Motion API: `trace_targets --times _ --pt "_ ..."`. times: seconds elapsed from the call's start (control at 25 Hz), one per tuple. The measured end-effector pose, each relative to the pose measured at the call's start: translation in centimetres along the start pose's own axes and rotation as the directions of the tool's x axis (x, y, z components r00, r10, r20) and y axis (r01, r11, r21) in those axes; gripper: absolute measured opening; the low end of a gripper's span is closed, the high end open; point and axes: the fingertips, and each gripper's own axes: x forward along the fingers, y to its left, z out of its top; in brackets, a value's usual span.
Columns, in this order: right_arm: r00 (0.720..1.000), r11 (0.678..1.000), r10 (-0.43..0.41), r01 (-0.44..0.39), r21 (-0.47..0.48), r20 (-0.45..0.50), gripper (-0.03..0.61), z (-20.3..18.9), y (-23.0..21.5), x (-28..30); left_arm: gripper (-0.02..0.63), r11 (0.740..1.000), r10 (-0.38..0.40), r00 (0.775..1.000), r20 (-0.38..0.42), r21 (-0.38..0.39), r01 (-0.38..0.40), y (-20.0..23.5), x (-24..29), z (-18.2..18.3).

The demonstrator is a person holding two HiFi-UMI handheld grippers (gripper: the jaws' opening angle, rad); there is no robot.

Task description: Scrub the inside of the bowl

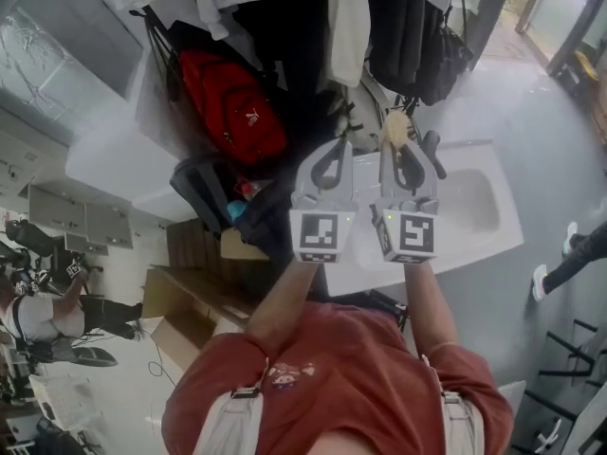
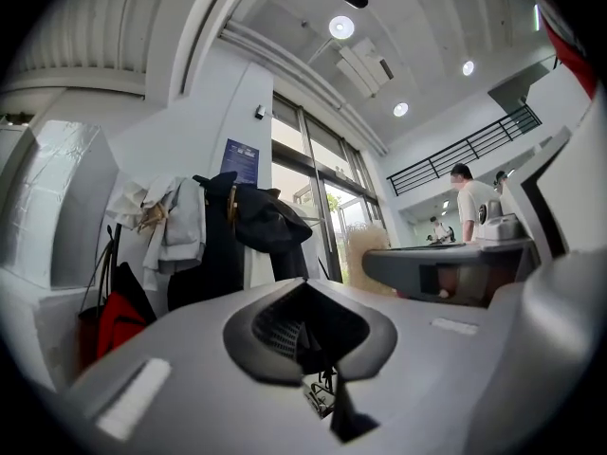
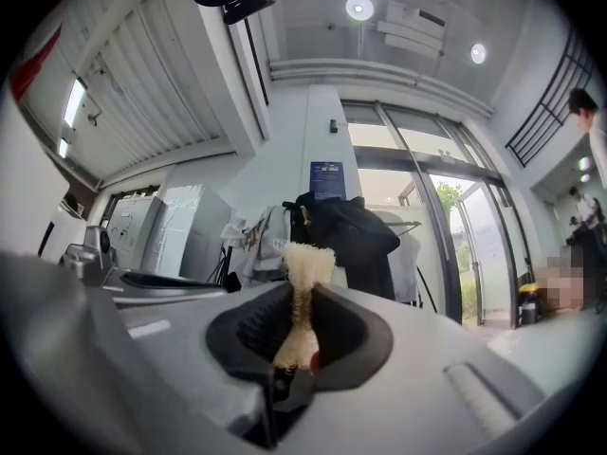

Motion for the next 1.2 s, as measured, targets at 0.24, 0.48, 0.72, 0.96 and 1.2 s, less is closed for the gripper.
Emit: trace_targets --times 0.24,0.48,0.72,0.96,1.2 --pt "1.0 1.0 -0.017 0.017 0.01 -0.024 0.049 -1.1 -1.5 1.0 0.006 1.0 -0.002 1.0 0.007 0.001 0.002 0.4 1.8 0.0" --pt "0.999 0.999 -0.033 0.033 -0.007 -0.035 0.049 -1.9 -1.5 1.9 0.006 1.0 -0.024 1.0 0.007 -0.013 0.024 1.0 2.8 -0.6" --pt "0.997 0.998 -0.053 0.052 -0.022 -0.056 0.049 -2.7 -0.8 2.6 0.006 0.999 -0.044 0.999 -0.015 -0.02 0.043 2.2 3.2 -2.0" --pt "0.996 0.998 -0.059 0.056 -0.043 -0.073 0.049 -3.7 0.3 3.1 0.006 0.999 -0.049 0.995 -0.088 -0.022 0.047 3.7 3.1 -5.4" --pt "0.993 0.997 -0.057 0.052 -0.054 -0.106 0.049 -4.8 1.4 3.4 0.051 0.998 -0.054 0.979 -0.197 -0.048 0.046 5.2 2.1 -10.0"
